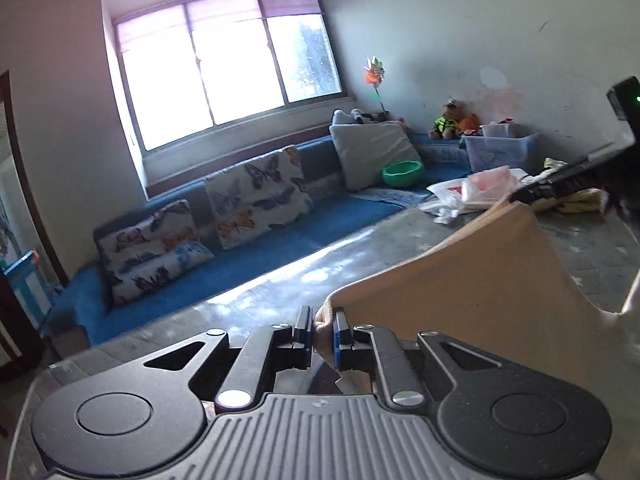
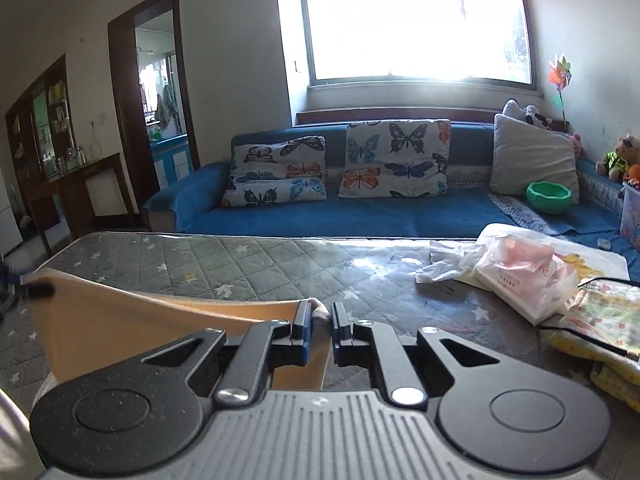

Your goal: Fold clothes

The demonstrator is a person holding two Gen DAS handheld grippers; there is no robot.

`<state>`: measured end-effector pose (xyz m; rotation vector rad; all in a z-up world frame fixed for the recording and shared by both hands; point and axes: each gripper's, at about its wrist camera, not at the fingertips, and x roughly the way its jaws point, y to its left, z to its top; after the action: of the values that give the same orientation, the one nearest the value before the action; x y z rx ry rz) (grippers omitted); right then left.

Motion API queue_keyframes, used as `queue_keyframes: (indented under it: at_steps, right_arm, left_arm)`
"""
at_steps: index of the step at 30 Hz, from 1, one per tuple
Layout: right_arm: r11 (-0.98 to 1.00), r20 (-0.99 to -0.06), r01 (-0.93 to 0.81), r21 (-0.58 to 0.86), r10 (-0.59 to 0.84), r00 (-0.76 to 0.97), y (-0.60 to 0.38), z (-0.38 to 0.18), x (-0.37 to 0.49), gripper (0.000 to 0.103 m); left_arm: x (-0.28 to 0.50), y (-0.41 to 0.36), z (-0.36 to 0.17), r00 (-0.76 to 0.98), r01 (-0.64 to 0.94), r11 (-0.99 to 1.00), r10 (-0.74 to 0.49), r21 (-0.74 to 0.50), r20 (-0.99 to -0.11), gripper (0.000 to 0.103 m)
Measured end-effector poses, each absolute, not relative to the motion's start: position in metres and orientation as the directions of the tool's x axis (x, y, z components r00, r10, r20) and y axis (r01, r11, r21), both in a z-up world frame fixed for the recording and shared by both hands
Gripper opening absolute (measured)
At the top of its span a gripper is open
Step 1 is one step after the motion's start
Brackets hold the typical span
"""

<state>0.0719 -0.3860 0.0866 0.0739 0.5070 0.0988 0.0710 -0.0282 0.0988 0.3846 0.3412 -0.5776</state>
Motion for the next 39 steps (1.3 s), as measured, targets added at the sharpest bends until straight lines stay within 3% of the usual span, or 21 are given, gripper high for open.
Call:
queue_keyframes:
  at_steps: [8, 15, 21, 29, 39]
  right_arm:
    - [0.993, -0.542, -0.013, 0.121, 0.078, 0.837, -0.389, 0.058, 0.111, 0.009]
    - [0.989, -0.623, 0.033, 0.147, 0.066, 0.78, -0.393, 0.024, 0.142, 0.01]
    - [0.985, -0.605, 0.06, 0.162, 0.051, 0.795, -0.402, 0.025, 0.137, 0.017]
    - [0.991, -0.637, -0.107, 0.076, 0.131, 0.759, -0.373, 0.03, 0.122, 0.017]
    - [0.994, -0.656, -0.099, 0.049, 0.107, 0.747, -0.364, 0.011, 0.142, 0.018]
  left_arm:
    - [0.123, -0.05, 0.05, 0.737, 0.583, 0.778, -0.385, 0.235, -0.555, 0.011]
    - [0.157, -0.05, 0.021, 0.723, 0.502, 0.846, -0.296, 0.179, -0.625, 0.014]
    - [0.161, -0.034, 0.031, 0.754, 0.41, 0.899, -0.242, 0.15, -0.611, 0.014]
    - [0.13, -0.061, 0.037, 0.679, 0.553, 0.829, -0.39, 0.084, -0.622, 0.015]
    - [0.164, -0.067, 0.009, 0.671, 0.483, 0.872, -0.313, 0.075, -0.673, 0.017]
